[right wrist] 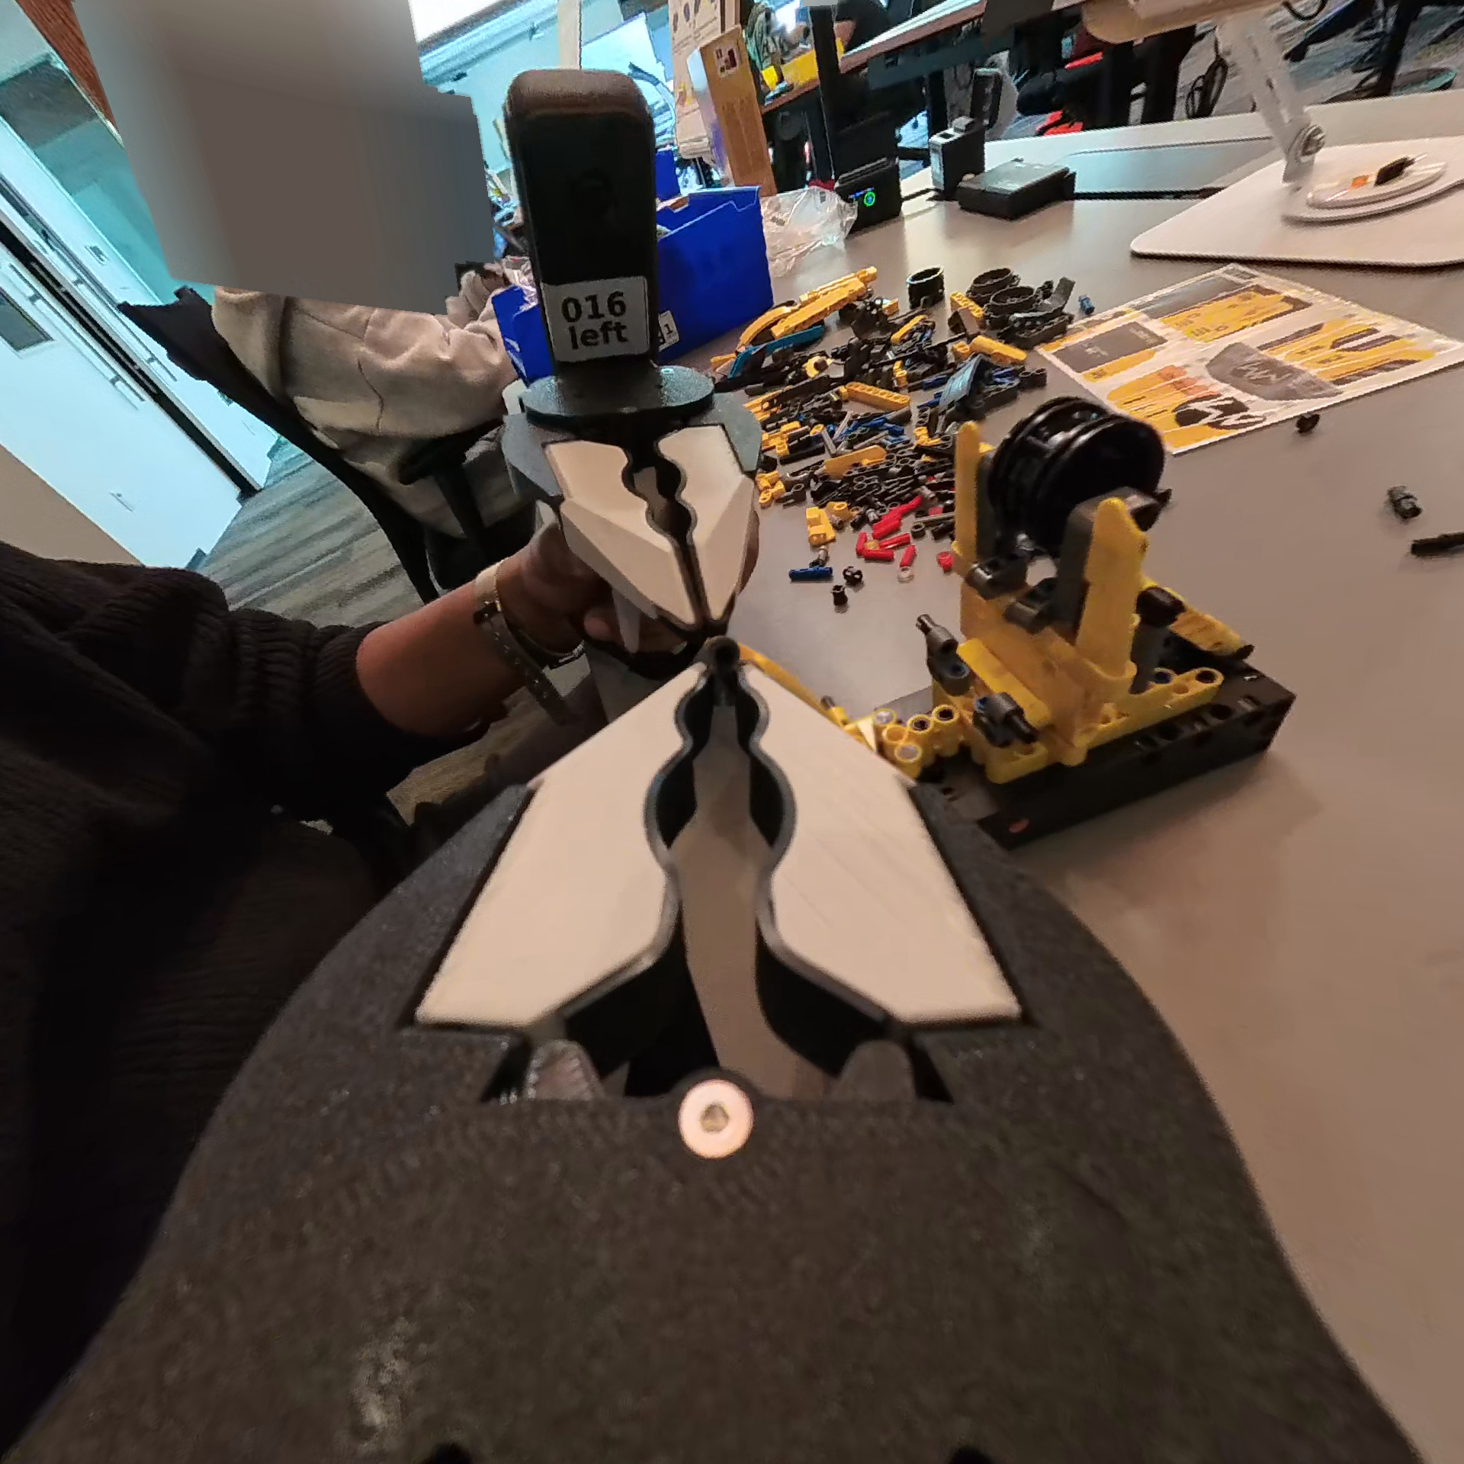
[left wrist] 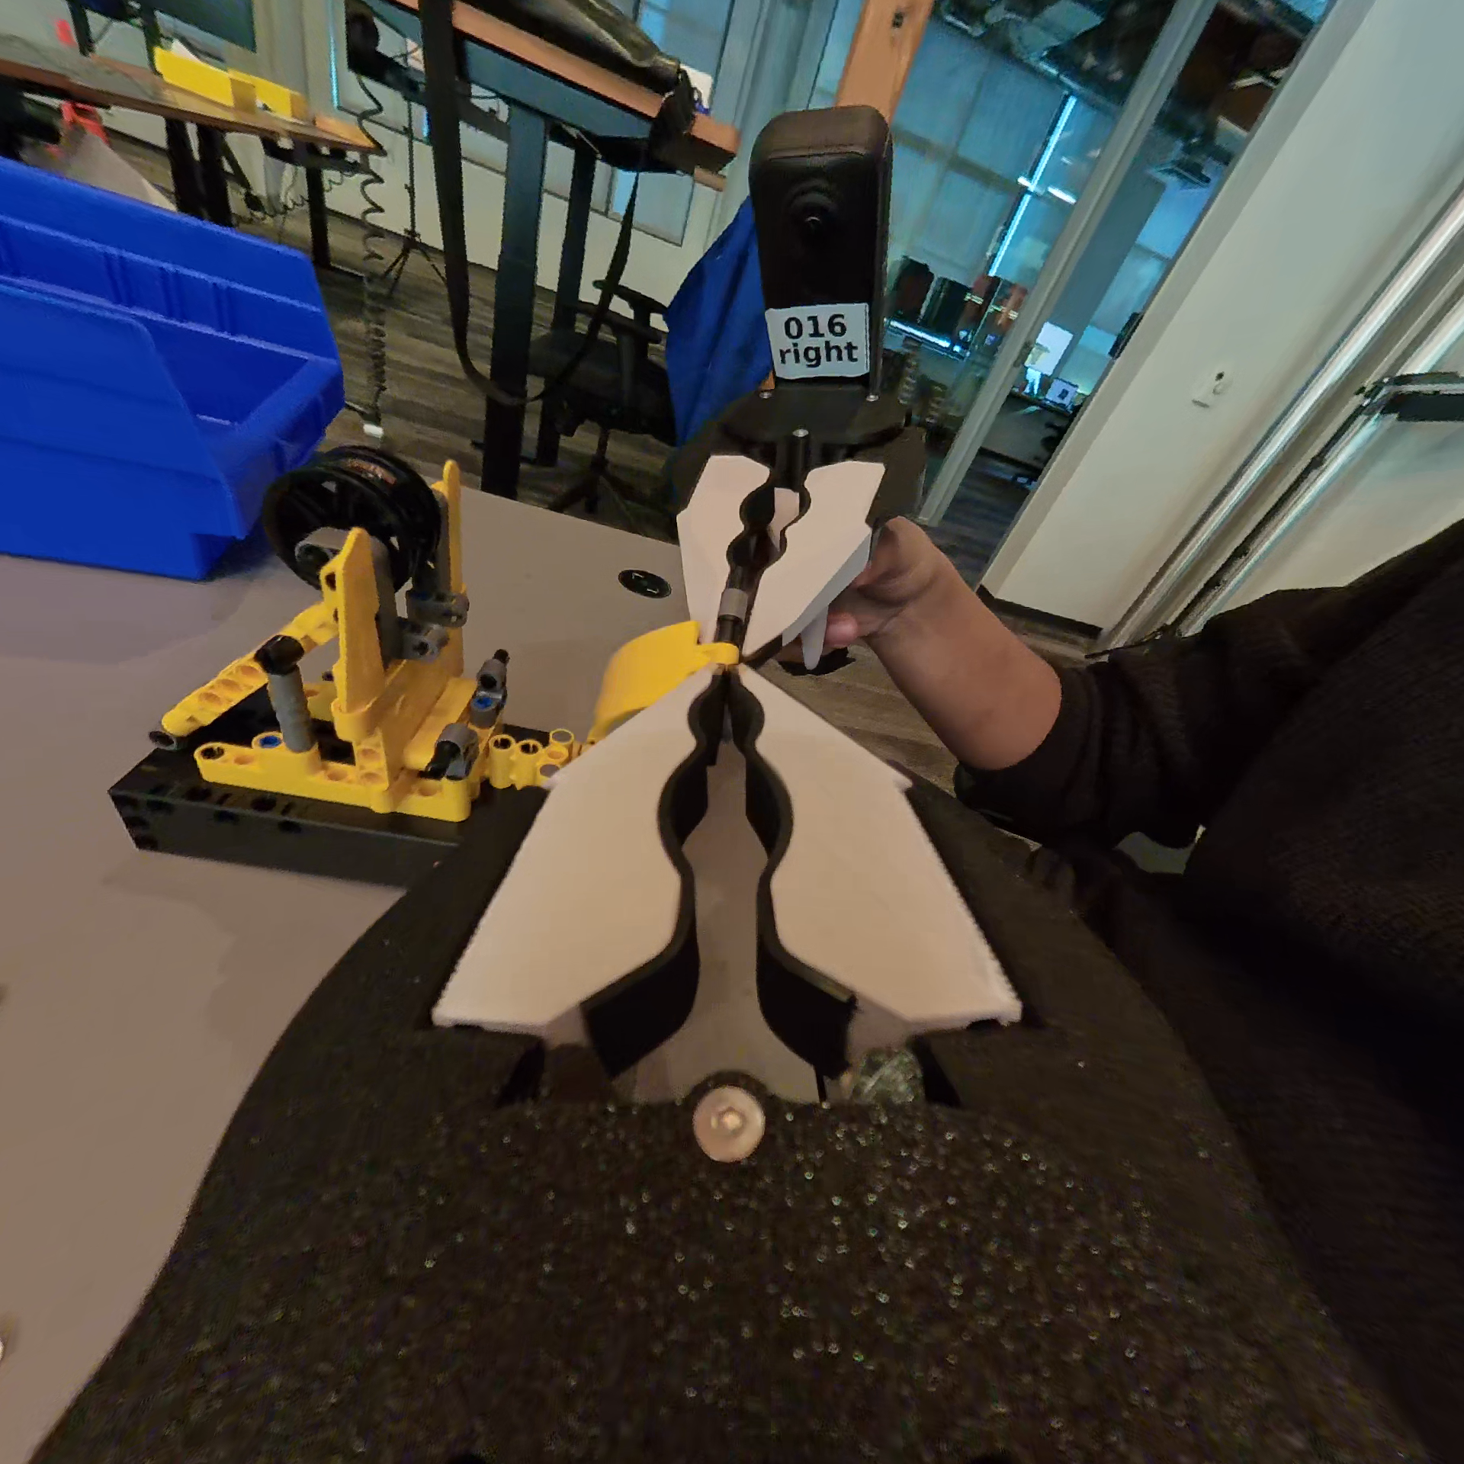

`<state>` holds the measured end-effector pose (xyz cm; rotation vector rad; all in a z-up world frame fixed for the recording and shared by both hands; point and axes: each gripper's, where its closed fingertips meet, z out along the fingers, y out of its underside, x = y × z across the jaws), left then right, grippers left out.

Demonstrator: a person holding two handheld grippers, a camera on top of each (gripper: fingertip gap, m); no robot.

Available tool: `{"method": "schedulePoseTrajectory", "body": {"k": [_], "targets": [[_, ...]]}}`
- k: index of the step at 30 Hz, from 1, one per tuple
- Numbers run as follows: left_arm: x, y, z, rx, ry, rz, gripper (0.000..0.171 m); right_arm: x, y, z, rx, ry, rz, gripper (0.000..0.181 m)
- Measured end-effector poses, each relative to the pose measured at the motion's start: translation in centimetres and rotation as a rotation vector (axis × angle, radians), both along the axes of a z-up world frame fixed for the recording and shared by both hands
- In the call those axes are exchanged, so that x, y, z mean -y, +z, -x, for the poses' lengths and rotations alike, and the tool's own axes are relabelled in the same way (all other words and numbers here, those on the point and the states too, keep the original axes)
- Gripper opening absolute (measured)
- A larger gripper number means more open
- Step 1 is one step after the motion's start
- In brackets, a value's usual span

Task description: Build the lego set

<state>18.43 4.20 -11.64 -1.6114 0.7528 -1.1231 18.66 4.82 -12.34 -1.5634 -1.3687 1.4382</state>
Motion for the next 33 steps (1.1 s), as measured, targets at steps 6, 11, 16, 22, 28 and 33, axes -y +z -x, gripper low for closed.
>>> {"method": "schedulePoseTrajectory", "body": {"k": [6,11,16,22,28,33], "targets": [[1.0,0.3,0.7,0.088,-0.095,0.131,0.009,-0.4,0.7,0.0,-0.035,-0.018,0.031,0.004],[2.7,-0.2,-0.4,0.193,-0.275,0.318,0.021,-0.2,2.0,0.1,-0.094,-0.020,0.035,0.004],[3.3,1.9,-1.0,0.352,-0.368,0.357,0.025,1.1,2.3,0.0,-0.104,0.026,-0.002,0.005],[3.0,3.0,-1.2,0.468,-0.407,0.392,0.026,1.1,1.4,-0.6,-0.077,0.044,-0.005,0.005],[3.0,2.9,-1.8,0.477,-0.449,0.445,0.026,1.2,1.1,-1.4,-0.066,0.045,-0.035,0.005],[2.5,3.1,-2.2,0.512,-0.463,0.464,0.026,1.1,1.9,-2.3,-0.096,0.019,-0.056,0.005]]}}
